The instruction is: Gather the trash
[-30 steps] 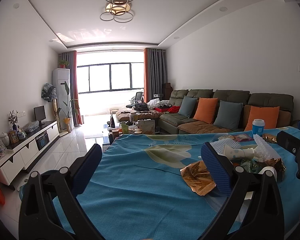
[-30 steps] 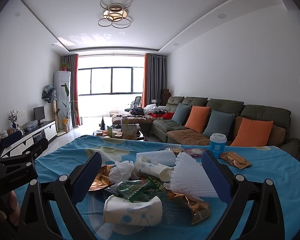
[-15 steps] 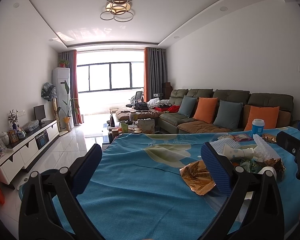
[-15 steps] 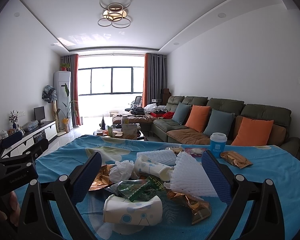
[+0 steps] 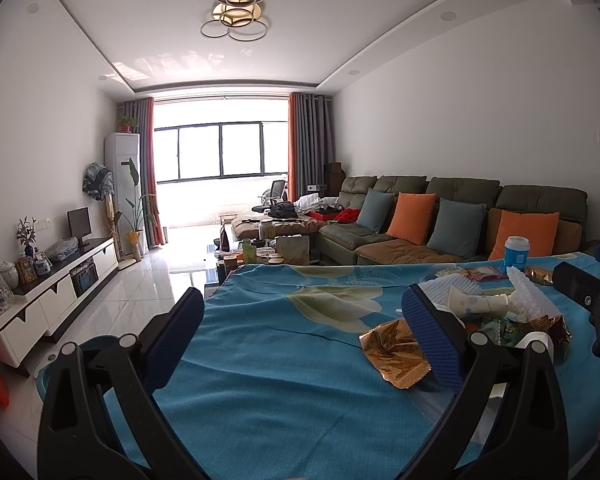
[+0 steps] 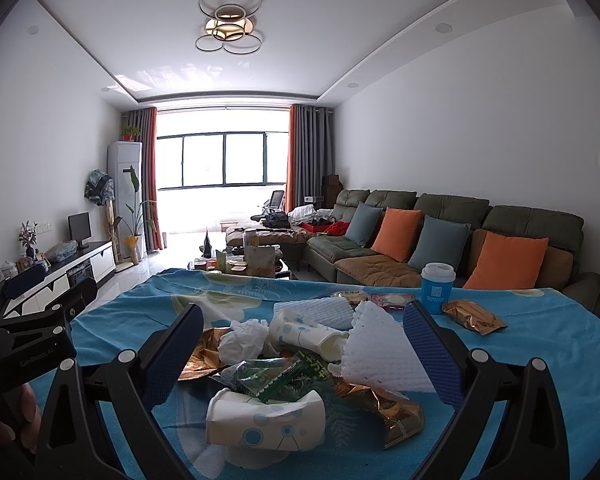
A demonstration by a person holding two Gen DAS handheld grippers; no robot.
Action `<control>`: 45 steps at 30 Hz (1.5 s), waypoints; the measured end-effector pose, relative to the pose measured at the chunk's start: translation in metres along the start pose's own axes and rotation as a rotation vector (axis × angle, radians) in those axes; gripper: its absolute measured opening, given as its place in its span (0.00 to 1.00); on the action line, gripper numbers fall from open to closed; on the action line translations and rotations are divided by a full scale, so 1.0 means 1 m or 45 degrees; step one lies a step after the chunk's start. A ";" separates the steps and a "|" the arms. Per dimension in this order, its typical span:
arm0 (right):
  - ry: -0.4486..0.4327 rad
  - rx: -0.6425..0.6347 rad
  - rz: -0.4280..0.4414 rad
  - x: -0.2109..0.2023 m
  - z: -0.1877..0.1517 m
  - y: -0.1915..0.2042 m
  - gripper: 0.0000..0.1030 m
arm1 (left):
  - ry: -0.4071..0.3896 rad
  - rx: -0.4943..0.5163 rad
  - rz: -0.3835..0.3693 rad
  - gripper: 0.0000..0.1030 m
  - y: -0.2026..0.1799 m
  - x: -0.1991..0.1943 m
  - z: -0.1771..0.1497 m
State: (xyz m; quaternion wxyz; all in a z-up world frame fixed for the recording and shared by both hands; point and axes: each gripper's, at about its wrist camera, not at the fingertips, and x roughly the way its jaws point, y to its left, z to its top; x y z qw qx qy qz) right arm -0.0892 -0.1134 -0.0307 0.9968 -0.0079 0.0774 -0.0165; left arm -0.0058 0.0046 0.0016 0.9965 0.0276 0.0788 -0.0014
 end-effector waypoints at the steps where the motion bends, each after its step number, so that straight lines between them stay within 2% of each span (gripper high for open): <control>1: 0.003 0.000 -0.001 0.000 0.000 0.000 0.94 | 0.001 0.000 -0.002 0.95 0.000 0.000 0.000; 26: 0.034 0.003 -0.001 -0.001 0.000 0.001 0.94 | 0.031 0.001 -0.026 0.95 -0.004 0.005 -0.005; 33: 0.045 0.011 -0.007 0.000 -0.001 -0.001 0.94 | 0.067 0.020 -0.091 0.95 -0.011 0.007 -0.007; 35: 0.055 0.016 -0.013 0.000 -0.002 -0.002 0.94 | 0.078 0.031 -0.131 0.95 -0.016 0.007 -0.008; 40: 0.108 0.058 -0.033 0.005 -0.003 -0.015 0.94 | 0.144 0.076 -0.309 0.95 -0.033 0.010 -0.011; 45: 0.184 0.089 -0.059 0.014 -0.007 -0.034 0.94 | 0.225 0.107 -0.540 0.95 -0.056 0.012 -0.018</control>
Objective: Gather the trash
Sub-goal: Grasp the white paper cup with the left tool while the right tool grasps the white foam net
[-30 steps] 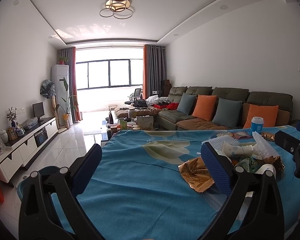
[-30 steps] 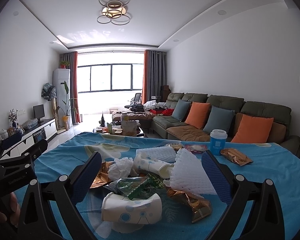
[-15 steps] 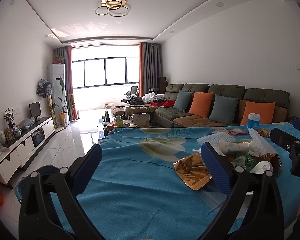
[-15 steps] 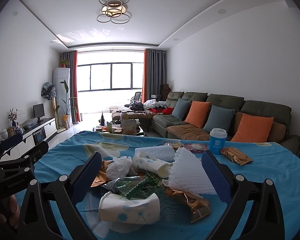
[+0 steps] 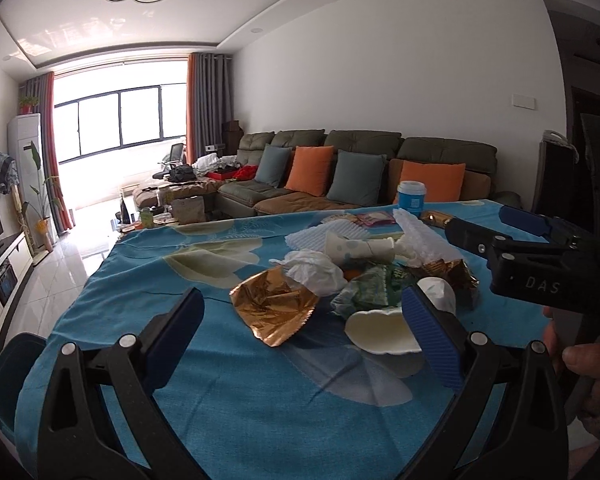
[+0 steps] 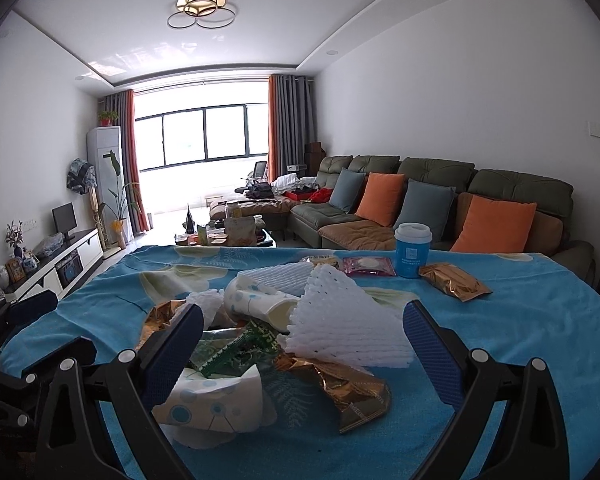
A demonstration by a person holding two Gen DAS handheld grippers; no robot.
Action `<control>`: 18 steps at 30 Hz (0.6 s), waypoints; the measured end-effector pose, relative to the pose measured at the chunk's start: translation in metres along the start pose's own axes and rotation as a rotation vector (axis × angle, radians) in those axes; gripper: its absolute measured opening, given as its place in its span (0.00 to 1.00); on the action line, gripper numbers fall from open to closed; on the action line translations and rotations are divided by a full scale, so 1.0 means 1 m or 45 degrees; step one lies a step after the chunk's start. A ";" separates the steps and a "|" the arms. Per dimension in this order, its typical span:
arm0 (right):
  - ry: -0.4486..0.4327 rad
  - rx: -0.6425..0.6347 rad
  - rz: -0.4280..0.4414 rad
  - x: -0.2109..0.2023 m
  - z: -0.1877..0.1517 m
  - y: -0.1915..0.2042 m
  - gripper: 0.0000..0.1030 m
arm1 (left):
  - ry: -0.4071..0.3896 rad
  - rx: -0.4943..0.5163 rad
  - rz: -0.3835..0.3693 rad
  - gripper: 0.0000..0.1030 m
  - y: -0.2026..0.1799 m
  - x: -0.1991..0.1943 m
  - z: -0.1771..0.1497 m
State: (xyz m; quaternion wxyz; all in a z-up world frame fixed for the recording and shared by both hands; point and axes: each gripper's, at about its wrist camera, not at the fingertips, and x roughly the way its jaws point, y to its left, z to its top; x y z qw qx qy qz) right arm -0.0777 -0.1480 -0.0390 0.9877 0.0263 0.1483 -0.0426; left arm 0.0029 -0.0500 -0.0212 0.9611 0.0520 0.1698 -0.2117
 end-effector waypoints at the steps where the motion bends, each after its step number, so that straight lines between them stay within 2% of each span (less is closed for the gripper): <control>1: 0.016 0.007 0.001 0.002 -0.001 -0.004 0.94 | 0.016 0.004 -0.045 0.95 -0.003 0.002 -0.001; 5: 0.097 0.024 0.003 0.012 -0.003 -0.017 0.94 | 0.076 0.007 -0.202 0.94 -0.019 0.013 -0.006; 9: 0.154 0.055 0.013 0.020 -0.004 -0.031 0.94 | 0.157 -0.011 -0.315 0.79 -0.027 0.024 -0.010; 12: 0.182 0.119 0.030 0.026 -0.003 -0.048 0.94 | 0.224 -0.046 -0.395 0.62 -0.029 0.033 -0.013; 18: 0.350 0.270 0.095 0.055 -0.002 -0.084 0.93 | 0.301 -0.122 -0.525 0.34 -0.027 0.044 -0.017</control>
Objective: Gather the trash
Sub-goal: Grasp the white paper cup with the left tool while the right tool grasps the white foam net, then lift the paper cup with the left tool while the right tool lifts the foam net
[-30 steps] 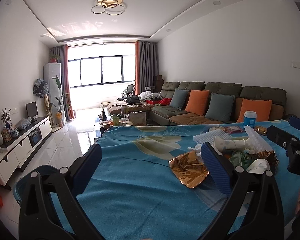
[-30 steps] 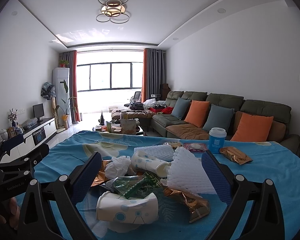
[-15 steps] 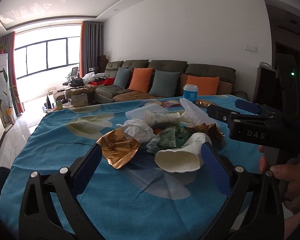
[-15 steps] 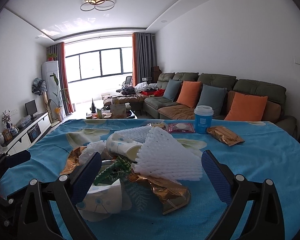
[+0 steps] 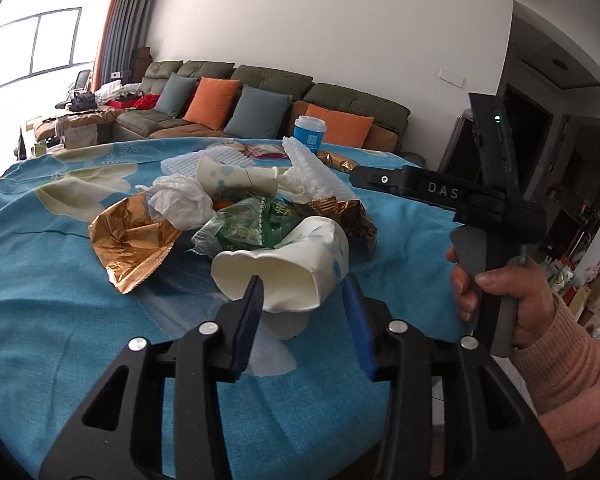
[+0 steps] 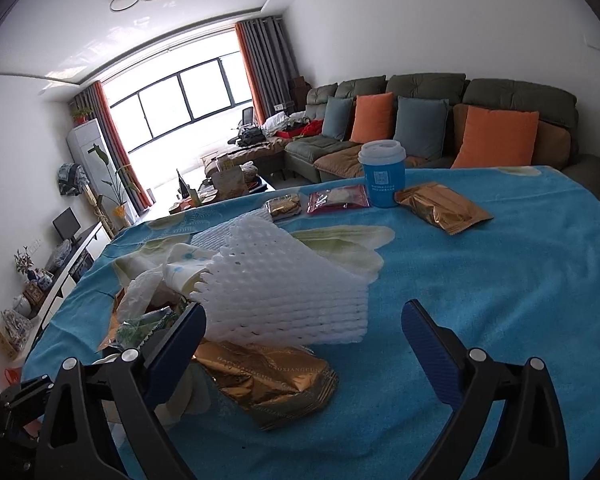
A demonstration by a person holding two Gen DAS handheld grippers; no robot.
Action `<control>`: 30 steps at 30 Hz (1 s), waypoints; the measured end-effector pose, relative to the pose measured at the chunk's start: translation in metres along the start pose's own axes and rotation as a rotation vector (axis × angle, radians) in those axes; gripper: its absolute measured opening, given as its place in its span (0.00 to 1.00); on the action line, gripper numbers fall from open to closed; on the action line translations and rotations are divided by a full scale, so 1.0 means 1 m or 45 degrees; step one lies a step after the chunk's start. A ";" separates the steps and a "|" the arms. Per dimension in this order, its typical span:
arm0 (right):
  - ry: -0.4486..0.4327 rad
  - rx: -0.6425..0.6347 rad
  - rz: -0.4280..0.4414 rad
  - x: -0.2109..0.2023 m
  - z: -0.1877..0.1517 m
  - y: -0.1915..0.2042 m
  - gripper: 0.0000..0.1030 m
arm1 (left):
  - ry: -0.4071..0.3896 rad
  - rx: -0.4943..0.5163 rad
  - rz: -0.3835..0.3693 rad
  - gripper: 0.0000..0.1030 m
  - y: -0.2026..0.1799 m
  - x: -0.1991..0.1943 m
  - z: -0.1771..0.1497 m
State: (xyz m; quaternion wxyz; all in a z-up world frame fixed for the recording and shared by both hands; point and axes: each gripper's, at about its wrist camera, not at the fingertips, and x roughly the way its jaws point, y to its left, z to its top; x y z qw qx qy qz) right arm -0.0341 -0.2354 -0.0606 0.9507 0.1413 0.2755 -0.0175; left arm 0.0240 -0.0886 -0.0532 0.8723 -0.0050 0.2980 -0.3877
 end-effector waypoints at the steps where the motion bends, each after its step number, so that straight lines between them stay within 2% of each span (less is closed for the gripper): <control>1: 0.038 0.019 0.018 0.006 0.001 -0.004 0.93 | 0.005 -0.002 -0.011 0.27 0.000 0.000 0.000; 5: 0.161 0.081 0.115 0.028 0.001 -0.011 0.92 | 0.010 0.017 -0.021 0.21 -0.001 0.001 0.000; 6: 0.179 0.093 0.136 0.032 0.000 -0.011 0.89 | 0.010 0.022 -0.025 0.19 -0.002 0.001 0.000; 8: 0.207 0.097 0.197 0.035 -0.002 -0.009 0.72 | 0.013 0.027 -0.028 0.13 -0.001 0.000 0.000; 9: 0.214 0.094 0.206 0.037 -0.003 -0.008 0.58 | 0.013 0.026 -0.026 0.13 0.000 -0.001 0.000; 10: 0.219 0.090 0.216 0.037 -0.004 -0.006 0.48 | 0.012 0.025 -0.027 0.13 0.000 -0.001 0.000; 11: 0.216 0.090 0.230 0.036 -0.004 -0.005 0.42 | 0.010 0.022 -0.027 0.13 0.001 -0.003 0.001; 13: 0.200 0.081 0.259 0.033 -0.005 -0.002 0.15 | 0.005 0.020 -0.025 0.13 0.003 -0.004 0.001; 15: 0.180 0.068 0.280 0.028 -0.004 -0.001 0.08 | -0.005 0.021 -0.019 0.12 0.004 -0.007 0.001; 18: 0.147 0.048 0.279 0.023 -0.001 0.001 0.07 | -0.019 0.018 -0.017 0.08 0.007 -0.012 0.002; 21: 0.110 0.036 0.226 0.017 0.002 0.000 0.12 | -0.035 0.018 -0.002 0.08 0.010 -0.017 0.003; 22: 0.095 0.022 0.189 0.016 0.005 0.000 0.30 | -0.039 0.017 0.000 0.07 0.010 -0.019 0.003; 23: 0.087 0.010 0.157 0.017 0.007 0.000 0.41 | -0.043 0.015 0.001 0.07 0.012 -0.020 0.003; 24: 0.088 0.020 0.147 0.018 0.009 -0.001 0.60 | -0.048 0.015 0.005 0.06 0.013 -0.022 0.004; 25: 0.090 0.047 0.163 0.020 0.010 -0.005 0.64 | -0.051 0.015 0.011 0.06 0.013 -0.023 0.004; 30: 0.130 0.174 0.253 0.041 0.019 -0.020 0.66 | -0.065 0.016 0.037 0.06 0.016 -0.034 0.005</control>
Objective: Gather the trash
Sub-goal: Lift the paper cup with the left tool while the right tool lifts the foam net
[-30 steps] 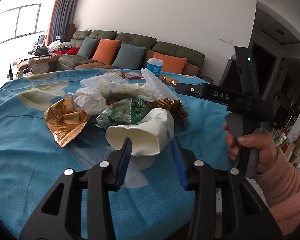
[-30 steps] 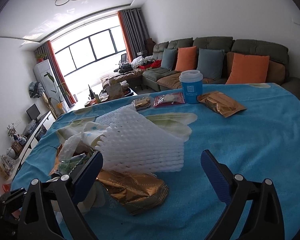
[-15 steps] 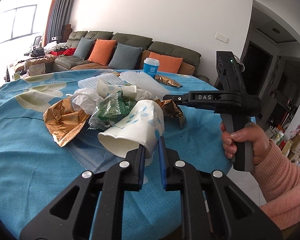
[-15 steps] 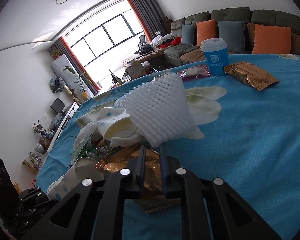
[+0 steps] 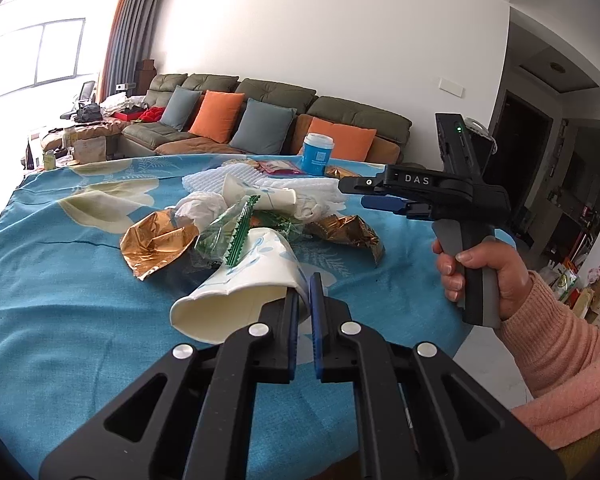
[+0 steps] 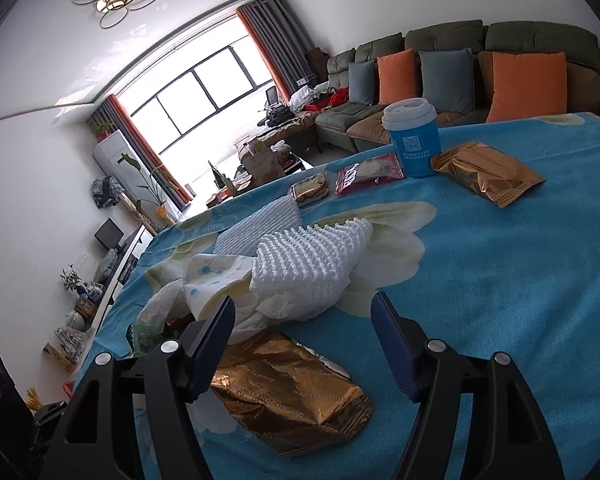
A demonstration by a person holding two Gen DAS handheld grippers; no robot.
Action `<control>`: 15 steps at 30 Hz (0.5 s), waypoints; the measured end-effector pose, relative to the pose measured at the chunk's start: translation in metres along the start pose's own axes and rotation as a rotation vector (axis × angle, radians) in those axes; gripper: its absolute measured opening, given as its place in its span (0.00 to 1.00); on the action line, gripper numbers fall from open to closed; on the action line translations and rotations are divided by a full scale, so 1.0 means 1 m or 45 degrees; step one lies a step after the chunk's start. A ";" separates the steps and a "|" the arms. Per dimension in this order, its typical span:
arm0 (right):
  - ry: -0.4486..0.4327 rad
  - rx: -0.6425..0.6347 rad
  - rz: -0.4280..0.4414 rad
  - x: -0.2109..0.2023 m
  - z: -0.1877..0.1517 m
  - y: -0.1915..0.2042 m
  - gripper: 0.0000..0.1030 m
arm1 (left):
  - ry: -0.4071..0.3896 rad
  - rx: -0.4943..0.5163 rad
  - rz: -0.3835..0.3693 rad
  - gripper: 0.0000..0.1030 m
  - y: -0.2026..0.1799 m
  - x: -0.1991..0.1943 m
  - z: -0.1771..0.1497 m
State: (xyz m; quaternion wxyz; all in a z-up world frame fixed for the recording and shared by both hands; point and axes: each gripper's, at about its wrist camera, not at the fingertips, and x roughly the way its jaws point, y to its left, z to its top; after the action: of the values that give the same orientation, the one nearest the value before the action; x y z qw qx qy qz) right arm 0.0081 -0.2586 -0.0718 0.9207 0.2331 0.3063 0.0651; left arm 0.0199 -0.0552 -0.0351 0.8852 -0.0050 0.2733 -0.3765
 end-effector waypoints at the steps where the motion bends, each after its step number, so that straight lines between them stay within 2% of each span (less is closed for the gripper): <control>1: 0.010 0.035 0.012 0.004 0.002 -0.003 0.66 | -0.005 0.000 0.005 0.06 0.000 -0.003 0.000; 3: 0.026 0.092 0.058 0.012 0.005 -0.009 0.64 | -0.013 0.005 0.011 0.06 0.000 -0.009 -0.001; 5: 0.038 0.122 0.106 0.017 0.008 -0.013 0.47 | -0.020 0.012 0.016 0.06 -0.002 -0.017 -0.003; 6: 0.037 0.115 0.117 0.018 0.009 -0.012 0.31 | -0.025 0.015 0.020 0.06 -0.002 -0.021 -0.004; 7: 0.036 0.102 0.120 0.019 0.010 -0.010 0.21 | -0.029 0.017 0.021 0.06 -0.003 -0.025 -0.004; 9: 0.023 0.078 0.116 0.018 0.010 -0.006 0.11 | -0.040 0.018 0.025 0.06 -0.002 -0.032 -0.004; 11: -0.001 0.052 0.103 0.014 0.011 -0.003 0.07 | -0.053 0.017 0.031 0.06 -0.002 -0.041 -0.005; 12: -0.014 0.041 0.102 0.013 0.012 0.000 0.01 | -0.060 0.015 0.033 0.06 -0.001 -0.046 -0.005; 15: -0.054 -0.001 0.088 0.003 0.014 0.006 0.01 | -0.090 0.012 0.047 0.06 0.002 -0.060 -0.004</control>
State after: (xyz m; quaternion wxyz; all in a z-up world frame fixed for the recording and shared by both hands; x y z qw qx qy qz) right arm 0.0187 -0.2578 -0.0611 0.9242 0.2444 0.2785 0.0922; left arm -0.0147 -0.0125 -0.0099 0.9011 -0.0092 0.2403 -0.3608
